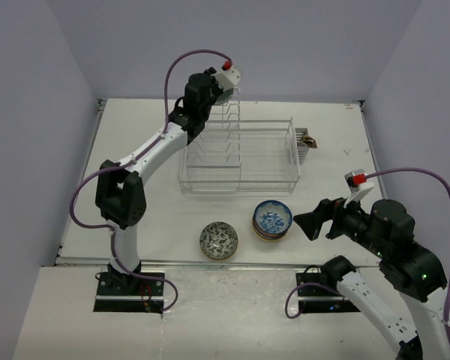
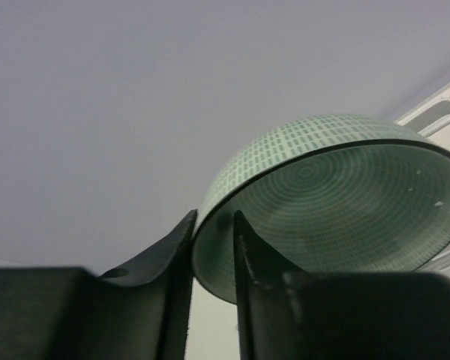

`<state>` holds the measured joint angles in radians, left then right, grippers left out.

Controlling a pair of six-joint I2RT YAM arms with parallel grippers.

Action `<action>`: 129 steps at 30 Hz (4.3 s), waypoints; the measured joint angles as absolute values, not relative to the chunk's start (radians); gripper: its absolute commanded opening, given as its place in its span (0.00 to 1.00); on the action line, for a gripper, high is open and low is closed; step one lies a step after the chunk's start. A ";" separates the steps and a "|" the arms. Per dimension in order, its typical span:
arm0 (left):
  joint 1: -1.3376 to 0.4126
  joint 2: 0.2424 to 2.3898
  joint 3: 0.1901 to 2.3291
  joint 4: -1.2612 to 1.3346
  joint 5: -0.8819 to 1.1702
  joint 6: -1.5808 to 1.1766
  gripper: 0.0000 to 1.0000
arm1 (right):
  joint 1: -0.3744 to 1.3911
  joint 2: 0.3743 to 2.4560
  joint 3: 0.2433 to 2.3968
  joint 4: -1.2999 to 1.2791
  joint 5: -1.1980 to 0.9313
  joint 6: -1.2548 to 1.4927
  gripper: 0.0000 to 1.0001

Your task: Unload the bowls from the dish rack

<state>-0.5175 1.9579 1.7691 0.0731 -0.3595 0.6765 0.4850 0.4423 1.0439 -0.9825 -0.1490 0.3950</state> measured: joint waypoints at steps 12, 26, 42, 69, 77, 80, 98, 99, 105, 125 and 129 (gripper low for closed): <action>-0.515 1.934 1.732 0.117 -0.323 0.674 0.00 | 0.485 0.443 1.044 -0.982 -0.150 0.390 0.99; -0.511 1.869 1.628 0.206 -0.354 0.571 0.00 | 0.485 0.443 1.044 -0.981 -0.153 0.384 0.99; -0.513 1.756 1.626 0.244 -0.397 0.332 0.00 | 0.485 0.445 1.039 -0.966 -0.154 0.384 0.99; -0.746 0.923 1.090 -0.638 0.221 -0.351 0.00 | 0.485 0.484 1.039 -0.869 -0.224 0.429 0.99; -0.746 0.921 0.961 -0.810 0.201 -0.348 0.00 | 0.485 0.483 1.018 -0.856 -0.236 0.434 0.99; -0.746 0.968 0.910 -0.808 0.202 -0.348 0.00 | 0.485 0.483 1.015 -0.857 -0.240 0.434 0.99; -0.826 1.174 0.882 -0.674 0.142 -0.350 0.00 | 0.485 0.484 1.005 -0.862 -0.258 0.429 0.99; -0.834 1.183 0.880 -0.664 0.138 -0.351 0.00 | 0.485 0.484 1.005 -0.862 -0.258 0.429 0.99; -0.856 1.213 0.862 -0.643 0.114 -0.353 0.00 | 0.485 0.484 0.994 -0.863 -0.258 0.429 0.99; -0.858 1.213 0.788 -0.569 0.098 -0.361 0.13 | 0.485 0.484 0.989 -0.868 -0.265 0.427 0.99; -0.858 1.213 0.787 -0.560 0.102 -0.368 0.17 | 0.485 0.484 0.989 -0.868 -0.266 0.427 0.99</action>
